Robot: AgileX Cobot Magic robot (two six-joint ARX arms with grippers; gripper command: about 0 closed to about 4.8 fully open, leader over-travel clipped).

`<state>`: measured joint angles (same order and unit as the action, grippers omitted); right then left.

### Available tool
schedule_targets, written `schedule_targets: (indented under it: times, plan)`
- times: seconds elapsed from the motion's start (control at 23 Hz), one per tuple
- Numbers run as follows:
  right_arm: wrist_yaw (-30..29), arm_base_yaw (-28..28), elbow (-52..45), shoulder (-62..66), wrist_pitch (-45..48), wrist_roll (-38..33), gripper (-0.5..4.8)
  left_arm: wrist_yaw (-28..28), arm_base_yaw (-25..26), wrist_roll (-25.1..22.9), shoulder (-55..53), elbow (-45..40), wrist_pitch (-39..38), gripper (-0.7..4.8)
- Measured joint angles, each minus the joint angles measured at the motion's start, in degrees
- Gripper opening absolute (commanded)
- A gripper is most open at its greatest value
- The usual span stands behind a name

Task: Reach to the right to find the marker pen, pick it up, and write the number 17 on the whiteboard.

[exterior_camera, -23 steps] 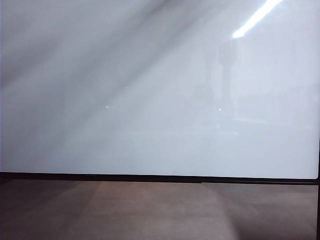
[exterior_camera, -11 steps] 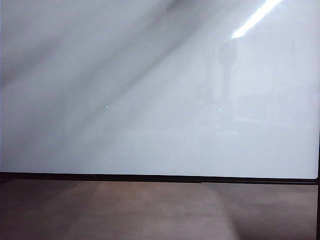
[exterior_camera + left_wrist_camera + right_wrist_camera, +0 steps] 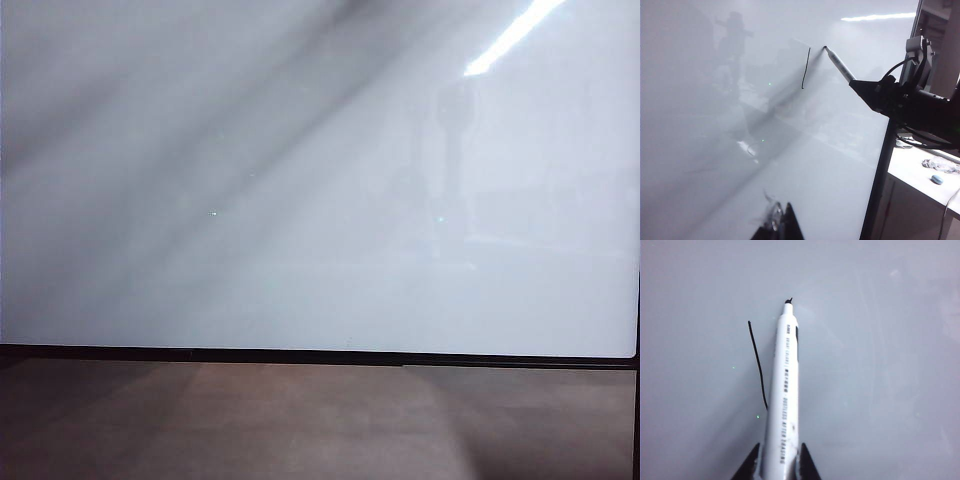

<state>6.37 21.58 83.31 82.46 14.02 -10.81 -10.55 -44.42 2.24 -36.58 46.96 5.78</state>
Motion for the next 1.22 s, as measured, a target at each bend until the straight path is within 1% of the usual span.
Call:
schedule_targets:
  times: [0.22, 0.48, 1.22]
  plan:
    - [-0.1, -0.6, 0.0, 0.0, -0.3, 0.0, -0.02, 0.0, 0.0, 0.0, 0.0, 0.0, 0.0, -0.05]
    - [1.6, -0.6, 0.0, 0.0, -1.1, 0.0, -0.02, 0.0, 0.0, 0.0, 0.0, 0.0, 0.0, -0.05]
    - [1.5, -4.1, 0.0, -0.3, -1.9, -0.6, -0.02, 0.0, 0.0, 0.0, 0.0, 0.0, 0.0, -0.05]
